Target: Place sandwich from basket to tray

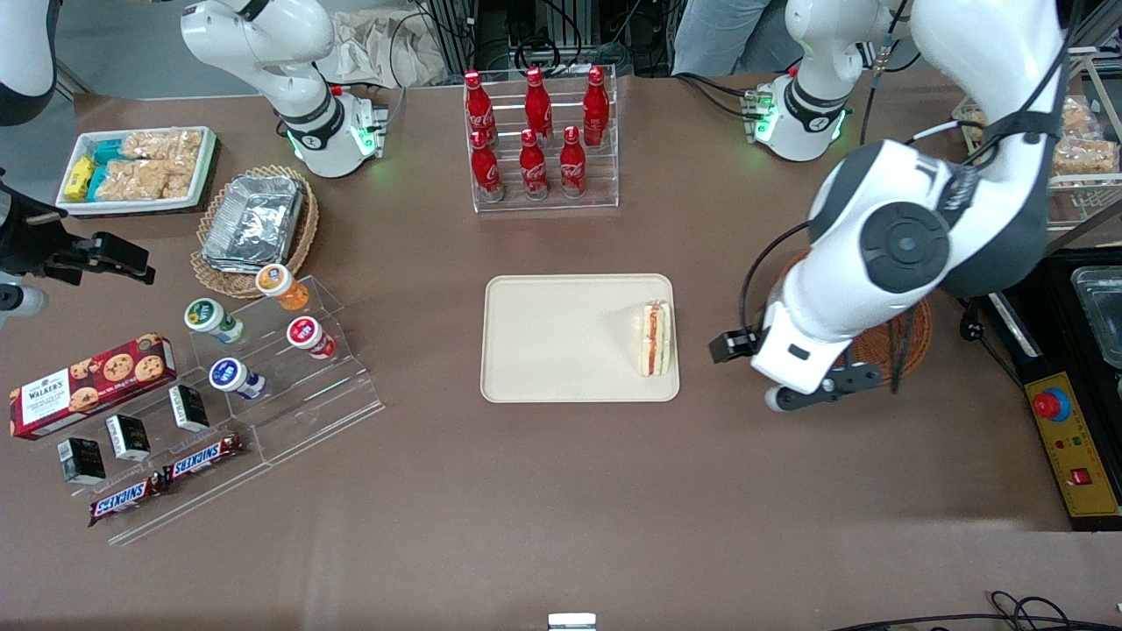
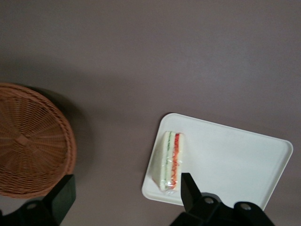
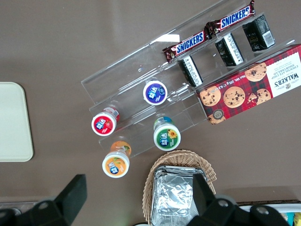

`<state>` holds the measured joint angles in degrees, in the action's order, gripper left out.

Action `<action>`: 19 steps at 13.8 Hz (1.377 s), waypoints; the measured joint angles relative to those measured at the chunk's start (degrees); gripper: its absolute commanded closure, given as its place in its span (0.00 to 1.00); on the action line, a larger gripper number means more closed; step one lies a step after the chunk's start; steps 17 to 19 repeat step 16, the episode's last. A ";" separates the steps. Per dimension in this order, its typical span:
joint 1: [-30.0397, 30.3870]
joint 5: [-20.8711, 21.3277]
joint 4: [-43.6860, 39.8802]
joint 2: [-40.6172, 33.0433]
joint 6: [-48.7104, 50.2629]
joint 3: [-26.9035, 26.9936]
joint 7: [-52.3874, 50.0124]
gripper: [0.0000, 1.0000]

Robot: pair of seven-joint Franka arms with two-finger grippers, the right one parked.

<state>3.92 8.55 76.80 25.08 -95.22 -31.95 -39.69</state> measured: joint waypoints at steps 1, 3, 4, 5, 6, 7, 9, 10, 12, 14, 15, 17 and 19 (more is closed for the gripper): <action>1.61 -0.34 -0.31 -1.25 1.68 0.05 3.39 0.00; 3.22 -3.29 -0.66 -4.53 4.06 2.75 8.74 0.00; 2.73 -5.79 -0.66 -6.53 4.54 5.89 10.31 0.00; 1.41 -8.04 -0.63 -8.43 5.10 9.69 11.21 0.00; -0.51 -9.86 -0.51 -10.16 5.56 13.77 12.02 0.00; -2.57 -10.99 -0.12 -11.78 5.99 17.39 13.14 0.00; -5.11 -11.48 2.02 -14.89 6.28 21.78 16.80 0.00; -5.91 -11.54 3.52 -16.57 6.43 23.58 18.99 0.00; -7.42 -11.89 7.12 -20.28 6.55 27.33 23.08 0.00; -7.82 -12.78 10.51 -23.79 6.57 29.36 26.19 0.00; -8.01 -12.94 11.96 -25.25 6.59 30.23 27.95 0.00; -8.12 -13.00 13.22 -26.52 6.87 30.93 30.19 0.00; -8.12 -13.00 13.22 -26.52 6.87 30.93 30.19 0.00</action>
